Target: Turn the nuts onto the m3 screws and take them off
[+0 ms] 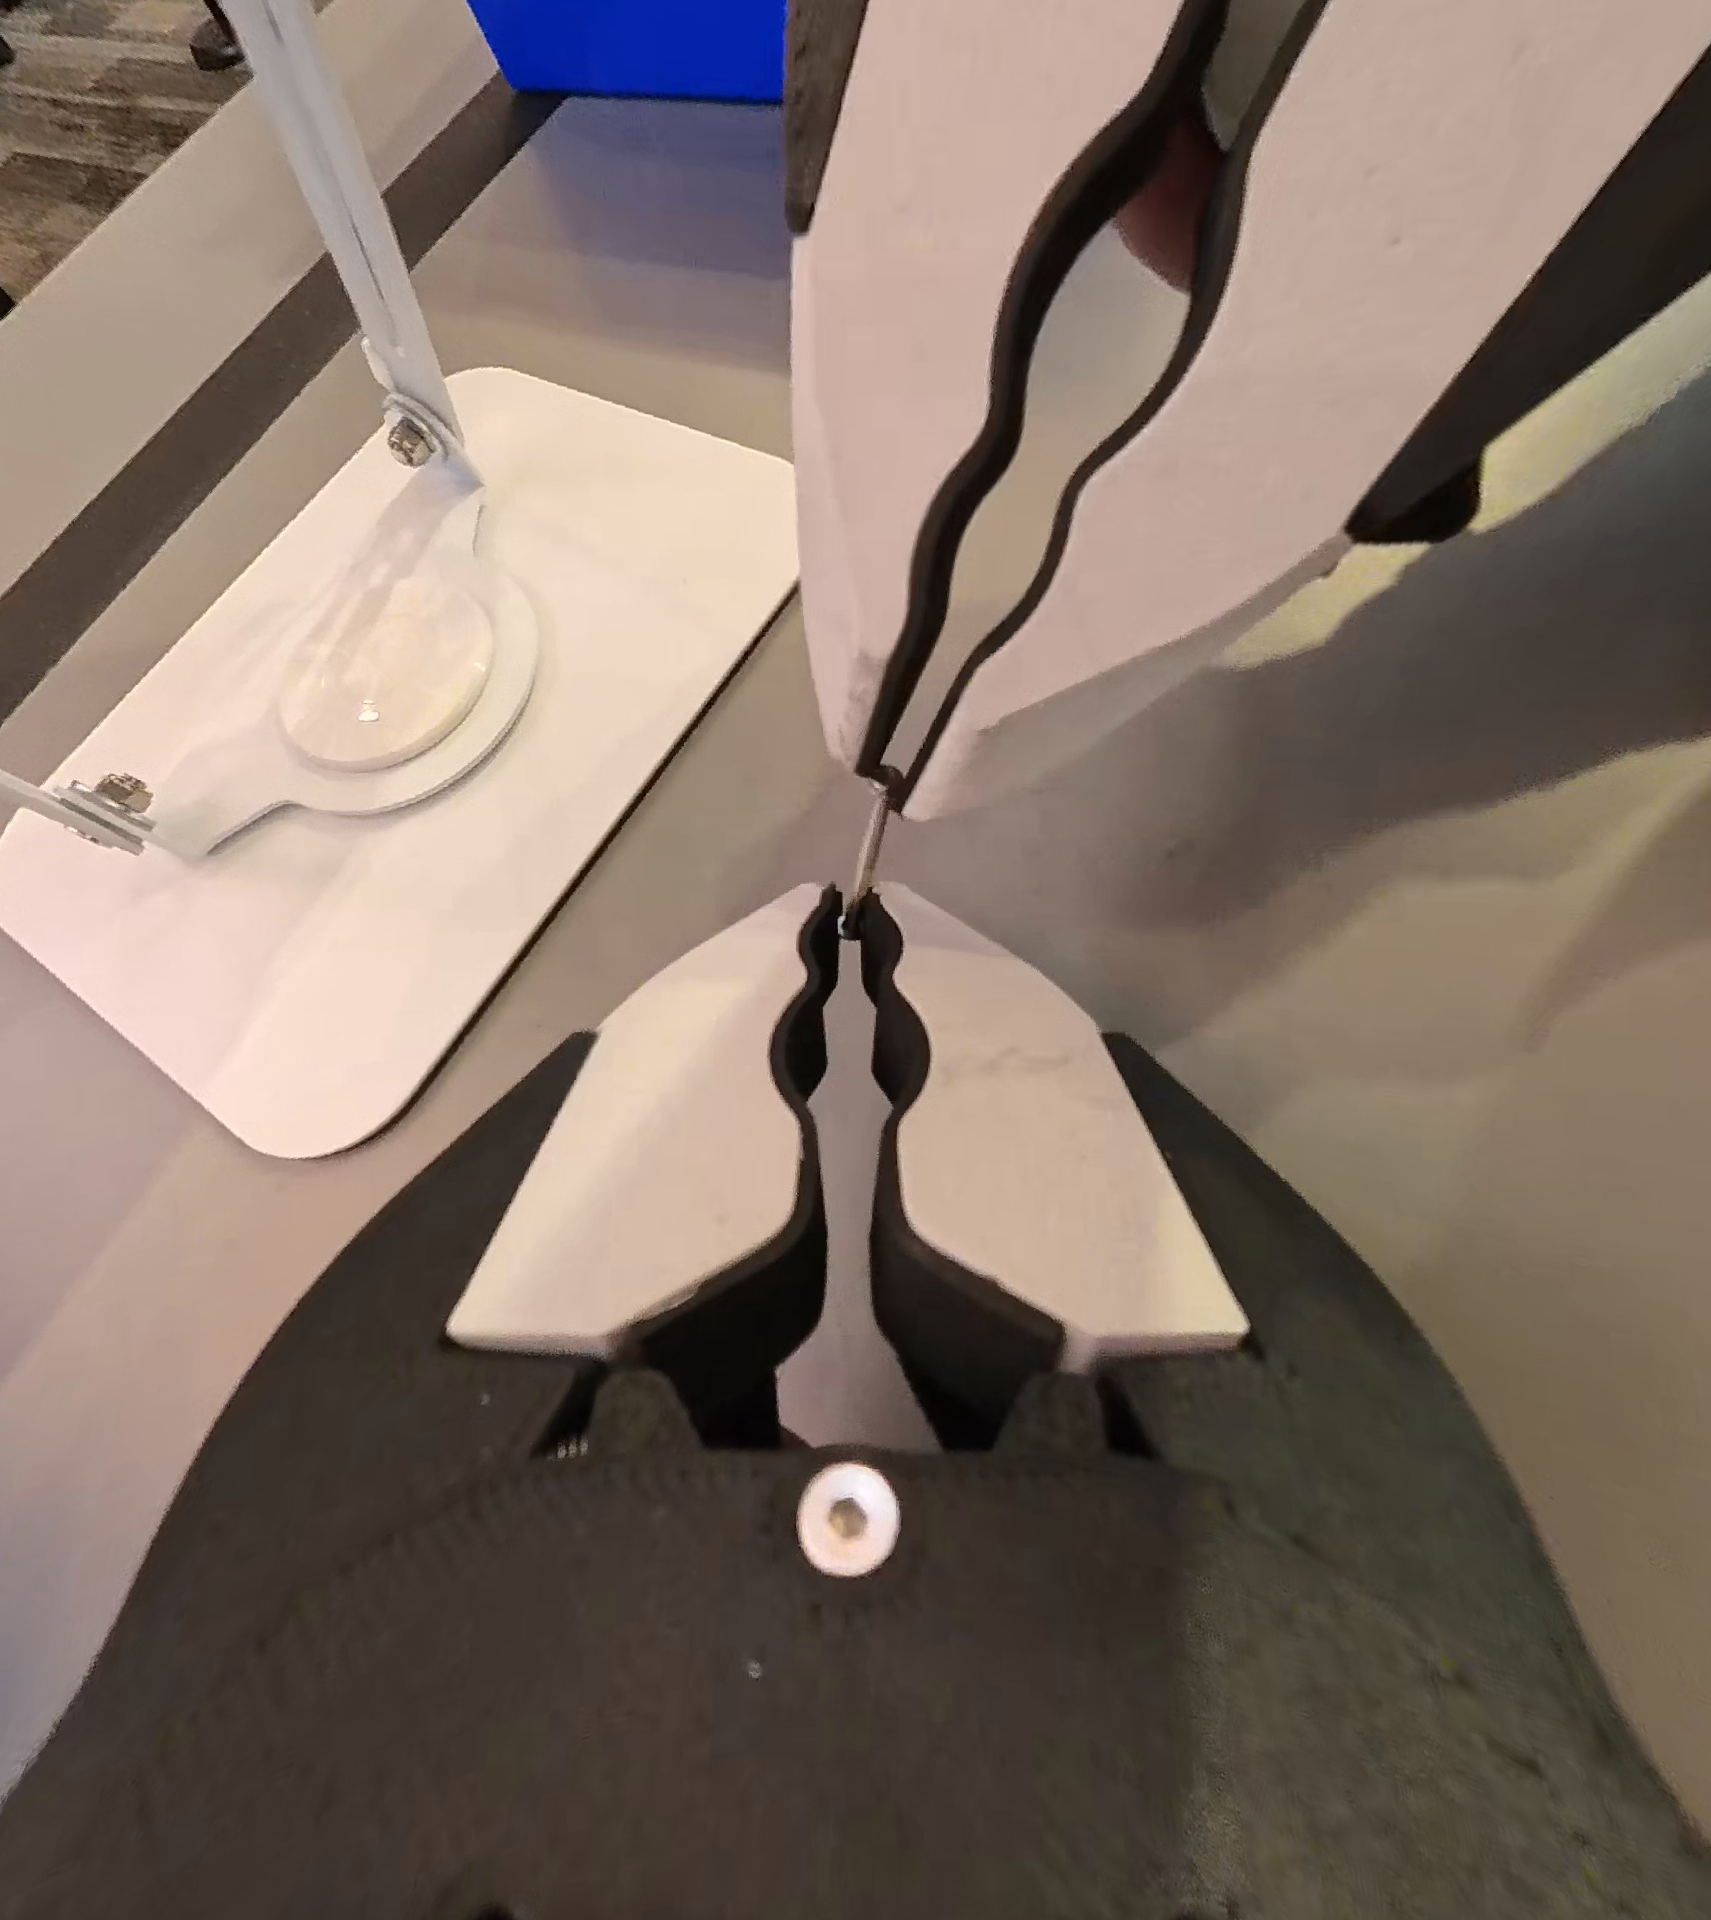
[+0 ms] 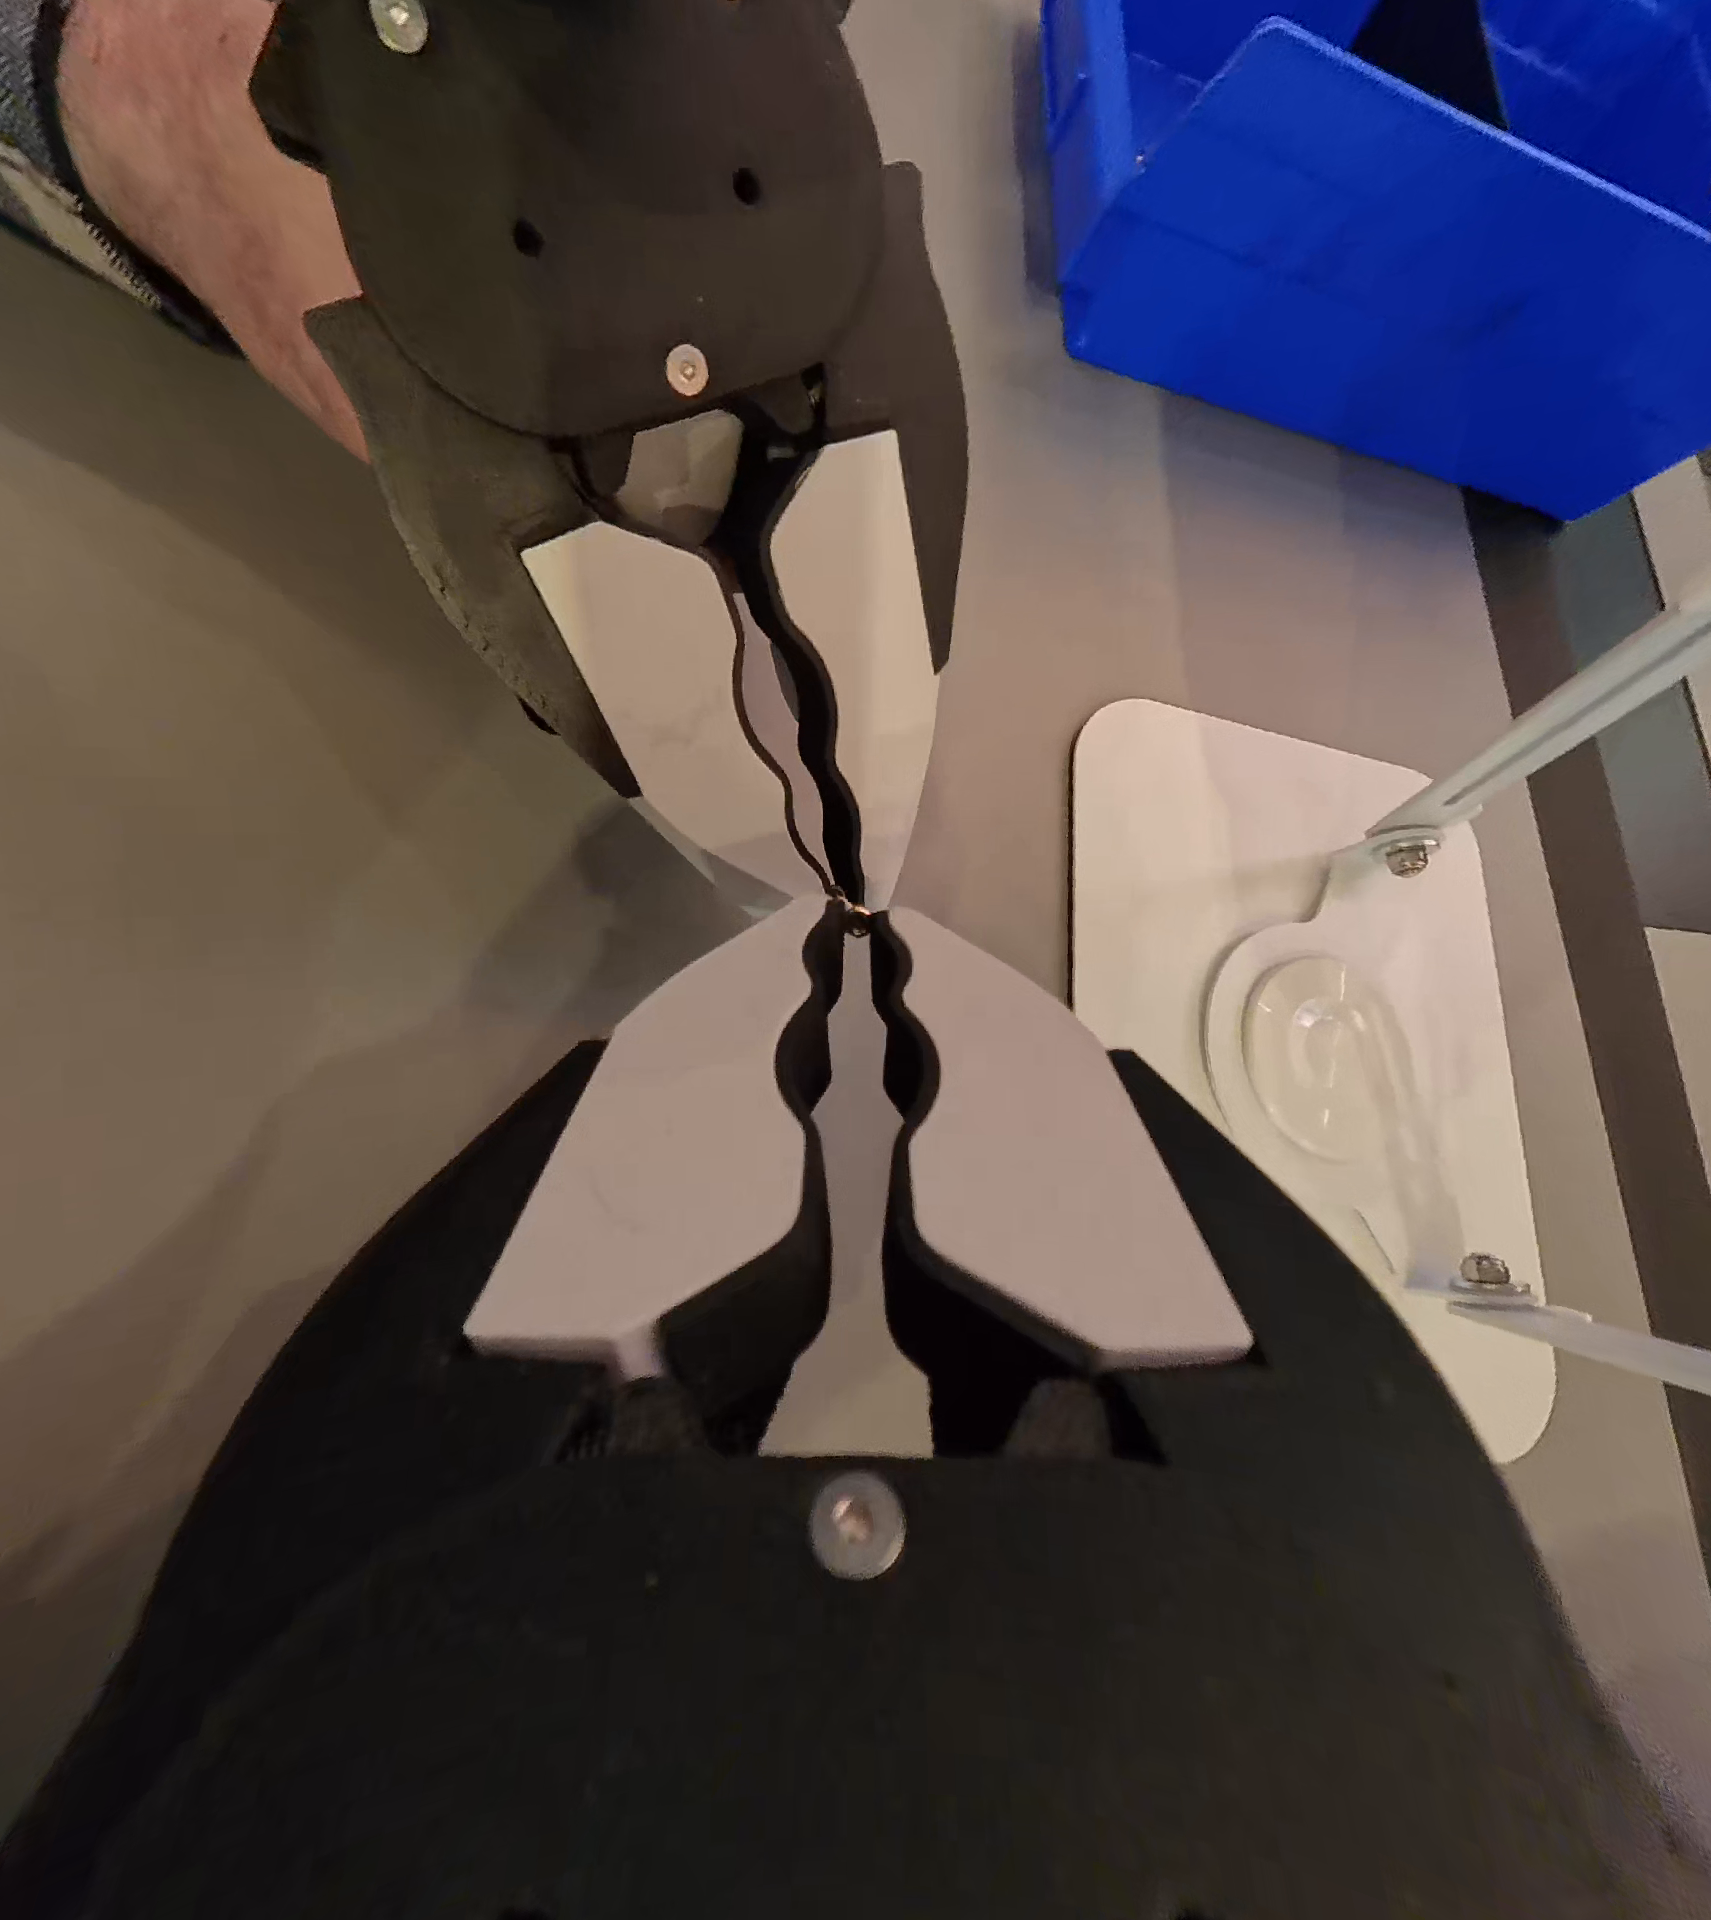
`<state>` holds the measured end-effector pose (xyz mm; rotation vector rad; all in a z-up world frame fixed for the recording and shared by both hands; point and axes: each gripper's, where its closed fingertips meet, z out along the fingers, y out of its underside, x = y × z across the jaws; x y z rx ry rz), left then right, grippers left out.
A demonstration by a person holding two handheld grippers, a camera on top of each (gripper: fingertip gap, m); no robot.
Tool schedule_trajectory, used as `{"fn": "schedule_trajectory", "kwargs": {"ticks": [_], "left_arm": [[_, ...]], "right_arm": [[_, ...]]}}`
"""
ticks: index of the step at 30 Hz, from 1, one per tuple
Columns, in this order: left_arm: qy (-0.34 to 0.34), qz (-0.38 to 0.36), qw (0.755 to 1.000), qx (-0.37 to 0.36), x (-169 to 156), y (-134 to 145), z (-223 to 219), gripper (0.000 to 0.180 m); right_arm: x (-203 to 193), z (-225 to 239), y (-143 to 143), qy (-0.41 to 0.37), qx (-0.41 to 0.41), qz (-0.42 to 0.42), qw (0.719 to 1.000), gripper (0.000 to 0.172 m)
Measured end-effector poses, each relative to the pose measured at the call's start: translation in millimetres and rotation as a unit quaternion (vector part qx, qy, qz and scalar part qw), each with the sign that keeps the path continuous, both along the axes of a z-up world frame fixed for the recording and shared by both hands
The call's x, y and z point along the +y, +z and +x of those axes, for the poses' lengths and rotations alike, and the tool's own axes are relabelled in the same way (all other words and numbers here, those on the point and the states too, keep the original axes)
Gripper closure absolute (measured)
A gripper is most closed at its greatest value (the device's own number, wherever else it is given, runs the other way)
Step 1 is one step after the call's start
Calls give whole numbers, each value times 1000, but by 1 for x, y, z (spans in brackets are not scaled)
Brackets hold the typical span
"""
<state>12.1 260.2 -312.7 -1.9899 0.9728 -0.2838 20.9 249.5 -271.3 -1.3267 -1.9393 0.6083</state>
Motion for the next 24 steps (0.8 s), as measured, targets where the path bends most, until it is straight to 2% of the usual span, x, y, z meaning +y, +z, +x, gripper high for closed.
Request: {"fn": "schedule_trajectory", "kwargs": {"ticks": [5,10,24], "left_arm": [[16,18,999,26,4,-1,-5,177],[18,13,1000,19,4,-2,-5,177],[13,17,1000,7,4,4,-1,177]], "right_arm": [[3,-2,0,-39,10,-25,999,166],[4,-4,-1,-87,32,-64,994,166],[5,-5,4,-84,38,-54,994,166]]}}
